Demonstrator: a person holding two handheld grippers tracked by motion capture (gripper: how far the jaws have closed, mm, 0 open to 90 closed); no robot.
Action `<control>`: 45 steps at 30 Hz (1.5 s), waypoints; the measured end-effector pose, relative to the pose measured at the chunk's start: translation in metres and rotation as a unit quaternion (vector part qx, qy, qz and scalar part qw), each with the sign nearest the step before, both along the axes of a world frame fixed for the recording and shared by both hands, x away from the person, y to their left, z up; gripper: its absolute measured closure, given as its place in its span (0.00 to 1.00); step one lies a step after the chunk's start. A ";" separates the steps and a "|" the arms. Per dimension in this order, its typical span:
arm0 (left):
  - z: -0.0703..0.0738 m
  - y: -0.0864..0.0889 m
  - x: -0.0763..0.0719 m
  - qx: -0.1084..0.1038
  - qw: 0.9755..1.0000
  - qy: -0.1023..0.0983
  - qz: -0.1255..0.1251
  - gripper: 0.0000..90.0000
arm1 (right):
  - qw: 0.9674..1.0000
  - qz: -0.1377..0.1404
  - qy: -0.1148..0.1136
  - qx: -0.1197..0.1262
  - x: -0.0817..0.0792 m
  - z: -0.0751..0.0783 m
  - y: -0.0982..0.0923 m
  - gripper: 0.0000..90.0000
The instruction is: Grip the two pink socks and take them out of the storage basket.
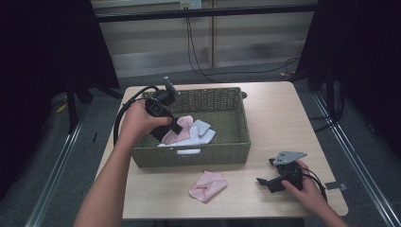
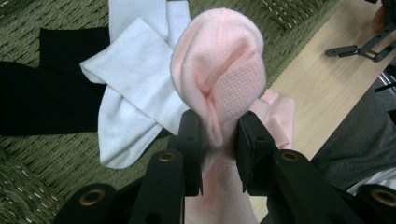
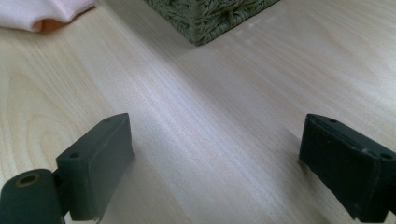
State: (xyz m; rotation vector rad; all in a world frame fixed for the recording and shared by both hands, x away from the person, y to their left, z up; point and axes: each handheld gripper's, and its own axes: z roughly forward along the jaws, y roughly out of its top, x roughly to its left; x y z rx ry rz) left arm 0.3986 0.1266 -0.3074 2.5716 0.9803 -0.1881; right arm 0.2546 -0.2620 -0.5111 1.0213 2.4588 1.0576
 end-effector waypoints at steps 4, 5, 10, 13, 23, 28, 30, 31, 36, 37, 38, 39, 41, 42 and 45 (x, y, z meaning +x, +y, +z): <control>0.002 0.001 -0.008 -0.005 1.000 -0.005 -0.006 0.82 | 1.000 0.000 0.000 0.000 0.000 0.000 0.000 0.10; 0.002 0.000 -0.010 -0.004 1.000 -0.006 -0.007 0.82 | 1.000 0.000 0.000 0.000 0.000 0.000 0.000 0.10; 0.003 -0.001 -0.019 -0.006 1.000 -0.009 -0.019 0.82 | 1.000 0.000 0.000 0.000 0.000 0.000 0.000 0.10; 0.003 0.000 -0.023 -0.011 1.000 -0.010 -0.020 0.82 | 1.000 0.000 0.000 0.000 0.000 0.000 0.000 0.10; -0.008 0.000 -0.040 -0.024 0.999 -0.013 -0.035 0.82 | 1.000 0.000 0.001 -0.001 0.000 0.000 0.000 0.10; -0.016 -0.006 -0.048 -0.030 0.998 -0.018 -0.046 0.81 | 1.000 0.001 0.001 -0.001 0.000 0.000 0.000 0.10; -0.019 -0.009 -0.053 -0.034 0.998 -0.020 -0.052 0.81 | 1.000 0.001 0.001 -0.001 0.000 0.000 0.000 0.10; -0.022 -0.012 -0.056 -0.038 0.997 -0.019 -0.057 0.81 | 1.000 0.001 0.001 -0.001 0.000 0.000 0.000 0.10; -0.033 -0.019 -0.065 -0.033 0.997 -0.021 -0.073 0.81 | 1.000 0.001 0.001 -0.001 0.000 0.000 0.000 0.10; -0.036 -0.020 -0.066 -0.038 0.996 -0.021 -0.076 0.81 | 1.000 0.000 0.002 -0.001 0.000 0.000 0.000 0.10; -0.038 -0.021 -0.068 -0.040 0.996 -0.020 -0.077 0.80 | 1.000 0.001 0.001 -0.001 0.000 0.000 0.000 0.10; -0.040 -0.022 -0.069 -0.039 0.996 -0.022 -0.079 0.80 | 1.000 0.001 0.001 -0.001 0.000 0.000 0.000 0.10; -0.044 -0.024 -0.072 -0.043 0.995 -0.026 -0.082 0.76 | 1.000 0.001 0.001 -0.001 0.000 0.000 0.000 0.10; -0.047 -0.024 -0.073 -0.046 0.995 -0.031 -0.081 0.69 | 1.000 0.000 0.002 -0.001 0.000 0.000 0.000 0.10; -0.052 -0.023 -0.076 -0.038 0.995 -0.043 -0.087 0.51 | 1.000 0.000 0.002 -0.001 0.000 0.000 0.000 0.10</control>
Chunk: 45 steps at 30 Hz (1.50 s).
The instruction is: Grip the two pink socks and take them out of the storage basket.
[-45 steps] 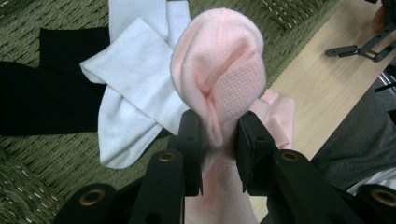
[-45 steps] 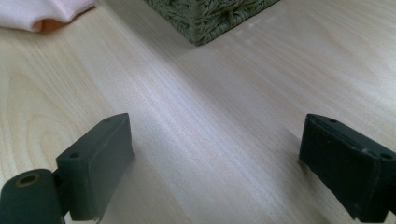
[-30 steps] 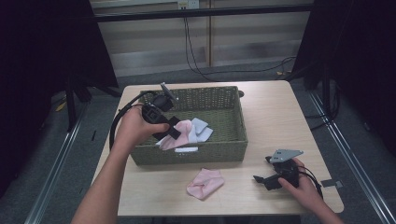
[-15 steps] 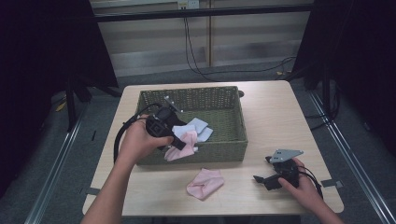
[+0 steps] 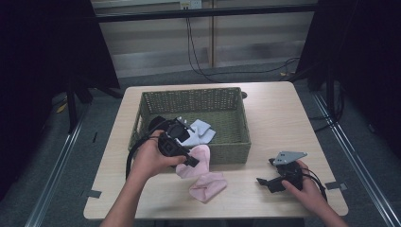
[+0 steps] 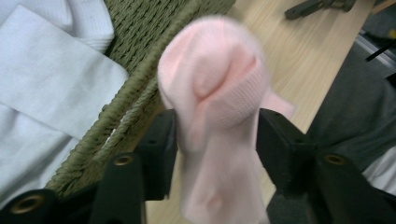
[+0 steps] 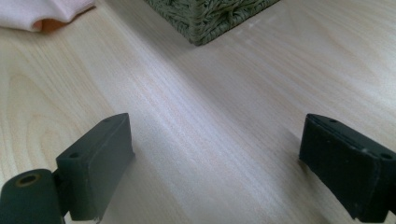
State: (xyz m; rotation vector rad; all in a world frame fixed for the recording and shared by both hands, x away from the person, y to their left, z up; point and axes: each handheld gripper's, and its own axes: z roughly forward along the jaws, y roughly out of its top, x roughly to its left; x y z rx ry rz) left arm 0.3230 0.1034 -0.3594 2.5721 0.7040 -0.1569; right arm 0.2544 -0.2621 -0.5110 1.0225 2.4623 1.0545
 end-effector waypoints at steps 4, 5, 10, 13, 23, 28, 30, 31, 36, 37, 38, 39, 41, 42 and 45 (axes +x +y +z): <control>-0.003 0.008 -0.001 -0.004 1.000 -0.011 0.013 0.42 | 1.000 0.000 0.000 0.000 0.000 0.000 0.000 0.10; -0.004 0.011 -0.001 -0.003 1.000 -0.014 0.017 0.41 | 1.000 0.000 0.000 0.000 0.000 0.000 0.000 0.10; -0.015 0.025 -0.003 0.000 0.999 -0.027 0.033 0.36 | 1.000 0.000 -0.001 0.000 0.000 0.000 0.000 0.10; -0.023 0.031 -0.005 0.005 0.999 -0.030 0.040 0.34 | 1.000 0.000 0.000 0.000 0.000 0.000 0.000 0.10; -0.051 0.048 -0.008 0.009 0.998 -0.045 0.047 0.29 | 1.000 0.000 0.000 0.000 0.000 0.000 0.000 0.10; -0.061 0.054 -0.011 0.015 0.997 -0.055 0.044 0.28 | 1.000 0.000 0.000 0.000 0.000 0.000 0.000 0.10; -0.063 0.056 -0.012 0.017 0.997 -0.062 0.041 0.28 | 1.000 0.000 0.000 0.000 0.000 0.000 0.000 0.10; -0.065 0.058 -0.012 0.018 0.997 -0.065 0.041 0.28 | 1.000 0.000 -0.001 0.000 0.000 0.000 0.000 0.10; -0.079 0.067 -0.012 0.008 0.996 -0.069 0.055 0.27 | 1.000 -0.001 0.000 0.000 0.000 0.000 0.000 0.10; -0.083 0.069 -0.013 0.006 0.996 -0.070 0.057 0.27 | 1.000 -0.002 0.000 0.000 0.000 0.000 0.000 0.10; -0.086 0.070 -0.013 0.005 0.996 -0.067 0.058 0.27 | 1.000 -0.002 0.000 0.000 0.000 0.000 0.000 0.10; -0.089 0.072 -0.013 0.008 0.996 -0.071 0.056 0.27 | 1.000 -0.002 0.000 0.000 0.000 0.000 0.000 0.10; -0.096 0.074 -0.014 0.007 0.996 -0.069 0.061 0.27 | 1.000 -0.002 0.000 0.000 0.000 0.000 0.000 0.10; -0.101 0.077 -0.014 0.008 0.996 -0.070 0.058 0.27 | 1.000 -0.002 0.000 0.000 0.000 0.000 0.000 0.10; -0.108 0.080 -0.014 0.009 0.995 -0.073 0.064 0.27 | 1.000 -0.002 0.000 0.000 0.000 0.000 0.000 0.10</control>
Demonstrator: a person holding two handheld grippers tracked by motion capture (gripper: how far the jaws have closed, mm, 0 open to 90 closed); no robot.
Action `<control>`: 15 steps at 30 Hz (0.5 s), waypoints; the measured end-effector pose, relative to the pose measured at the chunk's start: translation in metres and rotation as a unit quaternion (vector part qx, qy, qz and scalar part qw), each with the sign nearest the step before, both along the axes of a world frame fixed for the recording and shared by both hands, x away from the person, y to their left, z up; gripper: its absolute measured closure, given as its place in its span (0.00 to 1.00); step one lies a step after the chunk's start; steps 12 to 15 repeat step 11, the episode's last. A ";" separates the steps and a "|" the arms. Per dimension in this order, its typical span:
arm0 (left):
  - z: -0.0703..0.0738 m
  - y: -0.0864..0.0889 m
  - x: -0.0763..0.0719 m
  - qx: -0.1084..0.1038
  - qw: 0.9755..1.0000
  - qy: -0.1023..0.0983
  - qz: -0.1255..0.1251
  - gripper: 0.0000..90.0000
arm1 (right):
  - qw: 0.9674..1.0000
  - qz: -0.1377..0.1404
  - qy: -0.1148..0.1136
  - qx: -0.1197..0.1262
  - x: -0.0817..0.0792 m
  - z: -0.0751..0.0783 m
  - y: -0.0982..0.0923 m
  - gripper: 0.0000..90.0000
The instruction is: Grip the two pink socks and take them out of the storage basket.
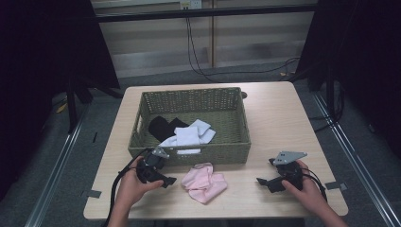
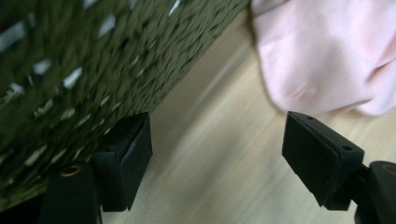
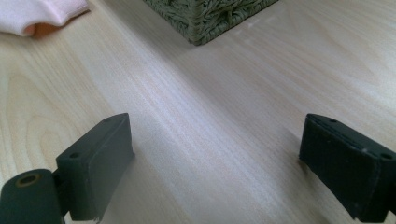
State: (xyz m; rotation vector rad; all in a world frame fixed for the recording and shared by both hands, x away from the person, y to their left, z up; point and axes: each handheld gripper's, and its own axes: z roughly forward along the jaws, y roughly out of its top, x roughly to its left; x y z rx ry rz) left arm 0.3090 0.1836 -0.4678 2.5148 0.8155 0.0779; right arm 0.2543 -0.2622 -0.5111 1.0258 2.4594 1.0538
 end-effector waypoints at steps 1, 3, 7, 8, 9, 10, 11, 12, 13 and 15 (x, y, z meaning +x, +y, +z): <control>-0.001 0.001 0.000 -0.002 1.000 -0.002 -0.002 0.27 | 1.000 0.000 0.000 0.000 0.000 0.000 0.000 0.10; -0.004 0.001 0.000 0.000 1.000 -0.008 0.002 0.27 | 1.000 0.000 0.000 0.000 0.000 0.000 0.000 0.10; -0.006 -0.003 -0.001 0.005 1.000 -0.010 -0.002 0.26 | 1.000 0.000 0.000 0.000 0.000 0.000 0.000 0.10; -0.006 -0.004 -0.002 0.003 1.000 -0.011 0.000 0.26 | 1.000 0.000 0.001 0.000 0.000 0.000 0.000 0.10; -0.006 -0.005 -0.003 -0.001 1.000 -0.015 -0.001 0.27 | 1.000 0.000 0.000 0.000 0.000 0.000 0.000 0.10; -0.004 -0.007 -0.004 -0.006 1.000 -0.018 -0.001 0.27 | 1.000 0.000 0.000 0.000 0.000 0.000 0.000 0.10; -0.001 -0.011 -0.006 -0.018 0.999 -0.031 -0.007 0.27 | 1.000 0.000 0.000 0.000 0.000 0.000 0.000 0.10; -0.001 -0.011 -0.006 -0.018 0.999 -0.031 -0.007 0.27 | 1.000 0.000 0.000 0.000 0.000 0.000 0.000 0.10; -0.001 -0.011 -0.006 -0.018 0.999 -0.031 -0.007 0.27 | 1.000 0.000 0.000 0.000 0.000 0.000 0.000 0.10; -0.001 -0.011 -0.006 -0.018 0.999 -0.031 -0.007 0.27 | 1.000 0.000 0.000 0.000 0.000 0.000 0.000 0.10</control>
